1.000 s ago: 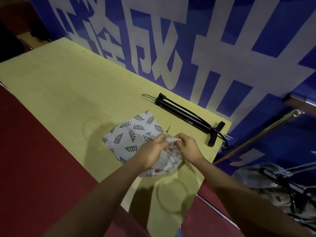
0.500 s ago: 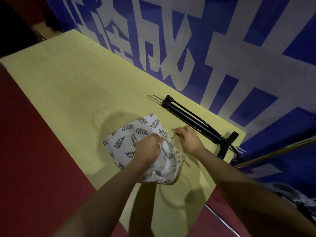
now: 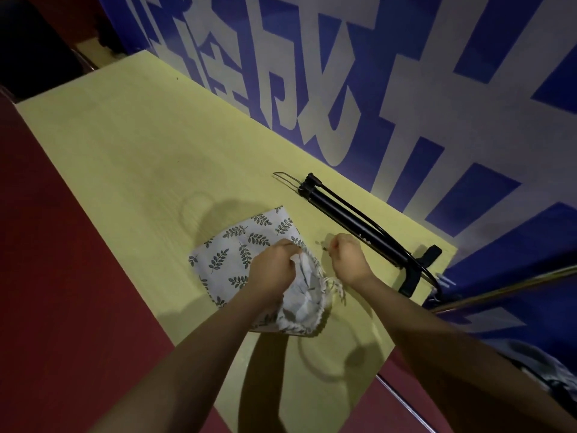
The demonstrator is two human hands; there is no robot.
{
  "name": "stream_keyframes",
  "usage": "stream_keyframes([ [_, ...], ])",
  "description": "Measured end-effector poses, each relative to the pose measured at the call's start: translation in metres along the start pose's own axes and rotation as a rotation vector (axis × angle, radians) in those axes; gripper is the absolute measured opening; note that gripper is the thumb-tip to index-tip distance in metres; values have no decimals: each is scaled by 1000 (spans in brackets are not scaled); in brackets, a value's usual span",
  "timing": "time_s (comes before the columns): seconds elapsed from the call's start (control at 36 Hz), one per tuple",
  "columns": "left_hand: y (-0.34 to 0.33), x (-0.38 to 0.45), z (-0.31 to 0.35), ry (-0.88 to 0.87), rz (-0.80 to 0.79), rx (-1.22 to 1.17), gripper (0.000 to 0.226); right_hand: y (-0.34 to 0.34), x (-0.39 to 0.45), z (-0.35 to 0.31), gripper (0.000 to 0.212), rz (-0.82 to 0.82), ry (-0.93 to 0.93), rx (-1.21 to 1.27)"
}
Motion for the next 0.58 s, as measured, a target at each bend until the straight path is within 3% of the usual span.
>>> stream_keyframes([
  [0.06, 2, 0, 0, -36, -69, 37, 56, 14, -3, -6, 15, 166, -24, 119],
  [0.17, 2, 3, -3, -67, -282, 220, 75, 37, -11, -32, 10, 274, 34, 181],
  [0.36, 24, 9, 2, -105, -352, 79, 79, 38, -30, -85, 7, 241, 253, 107],
  [0.58, 46, 12, 2, -87, -430, -3, 82, 23, -42, -104, 14, 125, 165, -230],
])
Point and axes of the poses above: each hand's wrist, its own x-axis towards the middle knuckle, its own y-axis out of the back of the hand, z = x × y, the point moved 4 cm from there along x, towards the middle knuckle, and after that the axes turned 14 degrees about y, right-handed, at the moved point
